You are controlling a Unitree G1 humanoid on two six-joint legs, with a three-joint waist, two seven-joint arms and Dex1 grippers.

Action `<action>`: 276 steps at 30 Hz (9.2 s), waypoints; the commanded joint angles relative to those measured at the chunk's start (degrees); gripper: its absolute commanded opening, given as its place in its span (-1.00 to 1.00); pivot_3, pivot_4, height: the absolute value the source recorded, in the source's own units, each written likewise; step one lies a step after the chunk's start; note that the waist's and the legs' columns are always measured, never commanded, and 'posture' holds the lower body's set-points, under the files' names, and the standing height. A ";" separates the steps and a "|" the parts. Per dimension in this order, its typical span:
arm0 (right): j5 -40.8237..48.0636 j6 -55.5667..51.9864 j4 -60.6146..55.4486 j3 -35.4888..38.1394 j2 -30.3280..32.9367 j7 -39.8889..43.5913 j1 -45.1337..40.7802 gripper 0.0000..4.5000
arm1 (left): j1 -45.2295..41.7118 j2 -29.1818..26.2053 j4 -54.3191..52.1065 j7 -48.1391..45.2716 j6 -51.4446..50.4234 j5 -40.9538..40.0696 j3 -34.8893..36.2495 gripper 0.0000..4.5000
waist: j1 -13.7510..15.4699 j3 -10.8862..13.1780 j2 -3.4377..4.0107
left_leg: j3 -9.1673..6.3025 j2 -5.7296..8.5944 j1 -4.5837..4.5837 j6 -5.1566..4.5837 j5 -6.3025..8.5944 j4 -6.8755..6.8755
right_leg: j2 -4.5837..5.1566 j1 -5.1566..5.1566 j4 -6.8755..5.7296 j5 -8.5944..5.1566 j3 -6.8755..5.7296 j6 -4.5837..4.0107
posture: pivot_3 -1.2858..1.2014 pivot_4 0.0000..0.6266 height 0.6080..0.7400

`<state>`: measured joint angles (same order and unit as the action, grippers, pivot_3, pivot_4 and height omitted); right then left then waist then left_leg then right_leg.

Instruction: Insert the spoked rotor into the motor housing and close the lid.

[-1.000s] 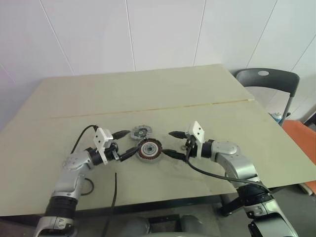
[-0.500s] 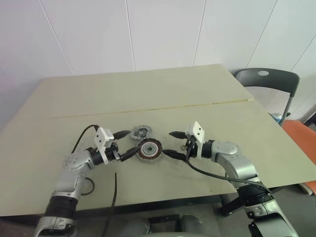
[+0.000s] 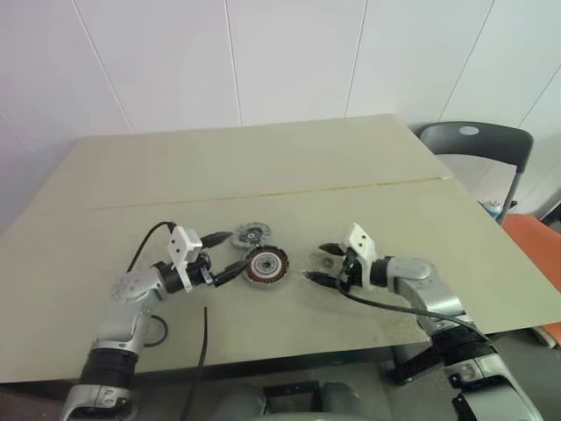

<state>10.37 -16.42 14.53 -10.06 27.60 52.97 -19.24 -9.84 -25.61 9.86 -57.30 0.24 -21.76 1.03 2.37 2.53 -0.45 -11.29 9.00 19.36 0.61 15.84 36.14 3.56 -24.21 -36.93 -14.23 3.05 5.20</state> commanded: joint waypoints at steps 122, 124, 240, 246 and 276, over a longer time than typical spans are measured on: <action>-0.46 -17.03 0.92 -9.01 -15.12 0.77 -16.43 0.21 | 15.90 -5.06 -18.49 1.73 -9.94 -4.98 6.00 1.00 | -0.11 -0.01 -0.01 | 0.30 -0.38 0.01 0.01 0.03 -0.07 | -0.23 -0.06 0.10 0.07 -0.02 -0.10 | 0.03 -1.00 1.00; -0.39 -17.01 0.77 -8.94 -15.28 0.60 -16.12 0.02 | 15.94 -5.03 -18.34 1.68 -9.84 -4.92 5.92 1.00 | -0.15 -0.01 -0.01 | 0.29 -0.38 0.01 0.01 0.03 -0.08 | -0.23 -0.07 0.12 0.13 -0.02 -0.19 | 0.03 -1.00 1.00; -7.51 -14.72 4.26 -15.88 -17.25 -3.25 -10.33 -0.99 | 11.13 -6.24 -14.95 0.34 -9.13 -3.28 2.92 1.00 | -0.94 -0.47 0.77 | 2.54 -2.84 0.06 0.10 0.47 -0.53 | -0.11 1.08 1.72 -0.16 -1.17 0.06 | 0.03 -1.00 1.00; -10.30 -10.50 6.85 -15.49 -20.43 -8.09 -11.44 -0.99 | 11.10 -6.24 -14.89 0.28 -9.10 -3.13 2.75 1.00 | -3.02 -0.47 0.78 | 2.59 -2.88 0.03 0.11 0.46 -0.54 | -0.24 1.09 1.51 -0.16 -0.93 0.06 | 0.03 -1.00 1.00; -8.93 -12.70 5.13 -11.90 -12.41 -1.92 -14.52 -0.99 | 10.72 -5.66 -14.28 0.18 -8.77 -2.39 2.02 1.00 | -0.14 -0.44 0.72 | 2.80 -2.77 0.07 0.16 0.42 -0.48 | -0.12 1.01 1.73 -0.12 -0.77 0.02 | 0.03 -1.00 1.00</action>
<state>2.33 -27.45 17.67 -21.45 16.03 52.98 -34.93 1.92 -31.17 -3.41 -57.08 -9.44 -24.27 2.95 2.23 2.09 0.27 -8.46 6.23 19.44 0.77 16.26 35.65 3.44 -23.20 -35.22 -14.32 2.31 5.19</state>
